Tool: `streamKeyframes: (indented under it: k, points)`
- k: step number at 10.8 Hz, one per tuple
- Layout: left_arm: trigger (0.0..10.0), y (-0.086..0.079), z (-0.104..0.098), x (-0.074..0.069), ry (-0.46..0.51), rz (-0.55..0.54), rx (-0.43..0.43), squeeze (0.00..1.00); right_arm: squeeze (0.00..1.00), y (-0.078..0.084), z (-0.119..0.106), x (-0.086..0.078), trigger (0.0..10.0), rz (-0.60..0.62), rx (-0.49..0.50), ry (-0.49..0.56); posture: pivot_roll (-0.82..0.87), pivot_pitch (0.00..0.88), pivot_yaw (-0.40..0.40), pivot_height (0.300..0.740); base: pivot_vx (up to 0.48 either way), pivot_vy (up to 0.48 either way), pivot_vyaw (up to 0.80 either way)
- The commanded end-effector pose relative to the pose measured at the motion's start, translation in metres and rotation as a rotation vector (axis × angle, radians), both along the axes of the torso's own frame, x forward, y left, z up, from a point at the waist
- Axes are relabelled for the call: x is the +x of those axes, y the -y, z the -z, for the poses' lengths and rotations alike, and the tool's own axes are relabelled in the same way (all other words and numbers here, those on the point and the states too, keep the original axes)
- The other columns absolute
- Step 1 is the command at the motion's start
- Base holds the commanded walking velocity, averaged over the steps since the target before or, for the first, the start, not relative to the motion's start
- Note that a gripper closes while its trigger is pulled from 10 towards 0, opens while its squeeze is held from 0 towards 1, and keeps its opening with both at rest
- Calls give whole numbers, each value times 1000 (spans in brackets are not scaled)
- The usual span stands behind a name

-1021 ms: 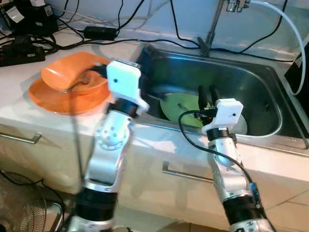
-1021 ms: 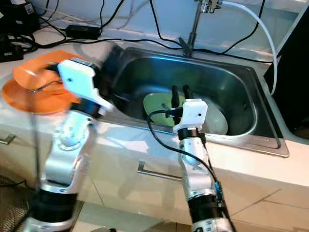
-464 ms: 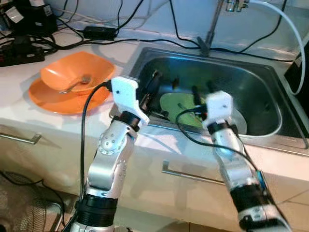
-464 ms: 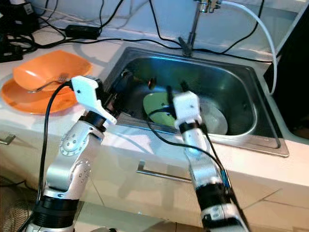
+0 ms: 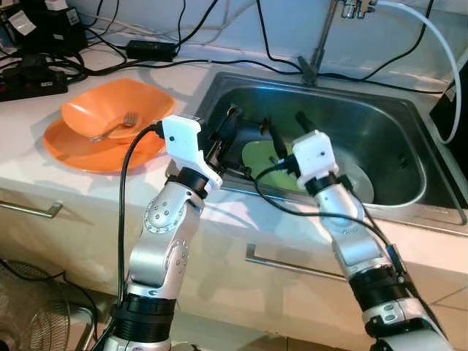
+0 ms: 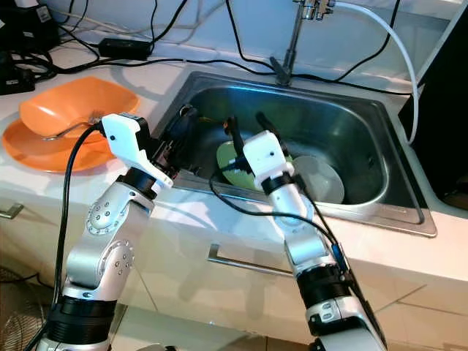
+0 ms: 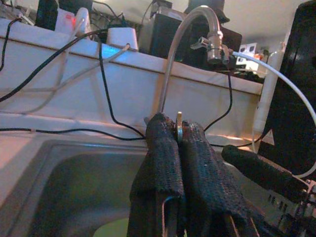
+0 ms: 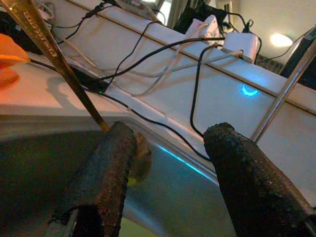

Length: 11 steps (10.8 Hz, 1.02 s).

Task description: Kitchen organization

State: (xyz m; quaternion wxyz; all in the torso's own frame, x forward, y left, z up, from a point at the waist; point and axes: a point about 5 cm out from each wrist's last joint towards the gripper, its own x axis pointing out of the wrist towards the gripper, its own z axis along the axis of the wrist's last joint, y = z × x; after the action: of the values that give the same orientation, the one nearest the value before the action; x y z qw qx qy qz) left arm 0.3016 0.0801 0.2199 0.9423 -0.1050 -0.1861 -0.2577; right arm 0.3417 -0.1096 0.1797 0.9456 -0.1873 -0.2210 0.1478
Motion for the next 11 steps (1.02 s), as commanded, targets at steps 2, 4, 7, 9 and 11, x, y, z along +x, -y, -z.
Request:
streamKeyframes:
  k: [2, 4, 7, 9, 11]
  points:
    - [10000, 4, -1, -3, 0, 47, -3, 0, 0, -3, -4, 0, 10000, -25, -17, 8, 142, 63, -16, 740, 0, 0, 0]
    - [10000, 6, -7, -5, 26, 80, -32, 0, 0, -6, 2, -3, 10000, -73, 30, -47, 141, 67, -14, 740, 0, 0, 0]
    - [10000, 8, -6, -6, 15, 106, -33, 0, 0, -19, 4, -9, 10000, -190, 30, -70, 143, 66, -13, 740, 0, 0, 0]
    - [10000, 9, -4, -8, 5, 119, -26, 0, 0, -18, 2, -8, 10000, -180, 40, -69, 145, 66, -13, 740, 0, 0, 0]
    - [10000, 10, -1, -9, -12, 138, -18, 0, 0, -12, -1, -5, 10000, -129, 56, -52, 145, 67, -11, 740, 0, 0, 0]
